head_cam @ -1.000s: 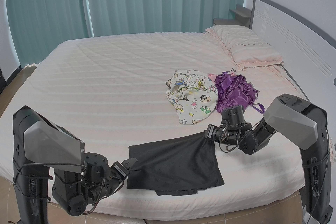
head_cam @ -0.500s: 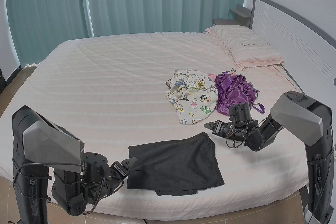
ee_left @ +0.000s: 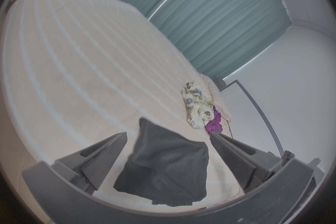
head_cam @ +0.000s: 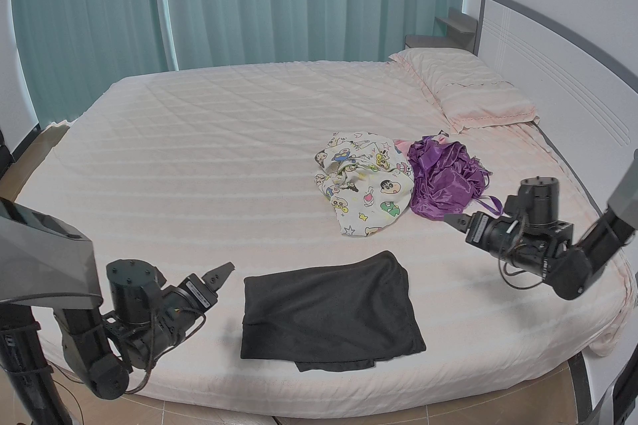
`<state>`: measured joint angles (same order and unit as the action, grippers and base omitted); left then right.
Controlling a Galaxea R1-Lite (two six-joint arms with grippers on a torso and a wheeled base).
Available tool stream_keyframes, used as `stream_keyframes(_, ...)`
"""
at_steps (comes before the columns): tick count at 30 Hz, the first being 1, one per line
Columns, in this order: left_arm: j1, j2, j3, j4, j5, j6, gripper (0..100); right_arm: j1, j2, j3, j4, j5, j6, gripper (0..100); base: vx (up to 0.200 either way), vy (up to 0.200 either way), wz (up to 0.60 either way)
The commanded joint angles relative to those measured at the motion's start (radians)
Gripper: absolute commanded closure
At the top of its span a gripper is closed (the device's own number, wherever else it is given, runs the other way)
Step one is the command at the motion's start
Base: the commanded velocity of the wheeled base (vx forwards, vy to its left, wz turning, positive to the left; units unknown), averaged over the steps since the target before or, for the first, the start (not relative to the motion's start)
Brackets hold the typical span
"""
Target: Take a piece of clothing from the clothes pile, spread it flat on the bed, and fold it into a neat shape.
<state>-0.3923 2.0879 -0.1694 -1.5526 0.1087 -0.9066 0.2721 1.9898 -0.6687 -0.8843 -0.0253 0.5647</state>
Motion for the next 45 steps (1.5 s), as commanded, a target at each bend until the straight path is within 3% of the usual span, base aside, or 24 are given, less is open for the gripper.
stream_keyframes(1,0.079,-0.316,0.097,-0.011,0.006,0.153,0,-0.025,-0.39,0.278,-0.102,-0.031,-0.074,0,0.0,0.0,0.0)
stream_keyframes(7,0.109,-0.568,0.157,0.077,0.043,0.262,0,-0.01,-0.714,0.403,-0.024,-0.035,-0.109,0,0.0,0.0,0.0)
stream_keyframes(12,0.112,-0.744,0.165,0.172,0.071,0.276,0,-0.011,-0.908,0.479,0.067,-0.035,-0.158,0,0.0,0.0,0.0)
stream_keyframes(17,0.11,-1.049,0.162,0.514,0.103,0.344,0,-0.065,-1.227,0.595,0.266,-0.048,-0.266,0,0.0,0.0,0.0)
stream_keyframes(21,0.112,-1.221,0.157,0.713,0.14,0.364,0,-0.096,-1.468,0.624,0.427,-0.058,-0.292,0,0.0,0.0,0.0)
stream_keyframes(26,0.11,-1.381,0.131,0.855,0.193,0.384,0,-0.113,-1.717,0.612,0.666,-0.059,-0.295,0,0.0,0.0,0.0)
stream_keyframes(28,0.11,-1.47,0.128,0.922,0.258,0.413,0,-0.156,-1.867,0.618,0.823,-0.047,-0.324,0,0.0,0.0,0.0)
stream_keyframes(31,0.109,-1.556,0.133,0.967,0.284,0.489,0,-0.166,-1.892,0.653,0.869,-0.051,-0.362,0,0.0,0.0,0.0)
stream_keyframes(34,0.113,-1.664,0.136,1.028,0.298,0.577,0,-0.166,-1.889,0.664,0.827,-0.047,-0.361,0,0.0,0.0,0.0)
stream_keyframes(39,0.115,-1.879,0.136,1.21,0.338,0.698,0,-0.168,-1.889,0.669,0.808,-0.047,-0.442,0,0.0,0.0,0.0)
stream_keyframes(42,0.127,-1.95,0.139,1.29,0.342,0.721,0,-0.189,-1.889,0.669,0.808,-0.064,-0.488,0,0.0,0.0,0.0)
stream_keyframes(44,0.159,-1.965,0.142,1.301,0.342,0.721,0,-0.261,-1.945,0.669,0.811,-0.045,-0.565,0,0.0,0.0,0.0)
stream_keyframes(45,0.159,-1.965,0.142,1.301,0.342,0.721,0,-0.261,-1.945,0.669,0.811,-0.045,-0.565,0,0.0,0.0,0.0)
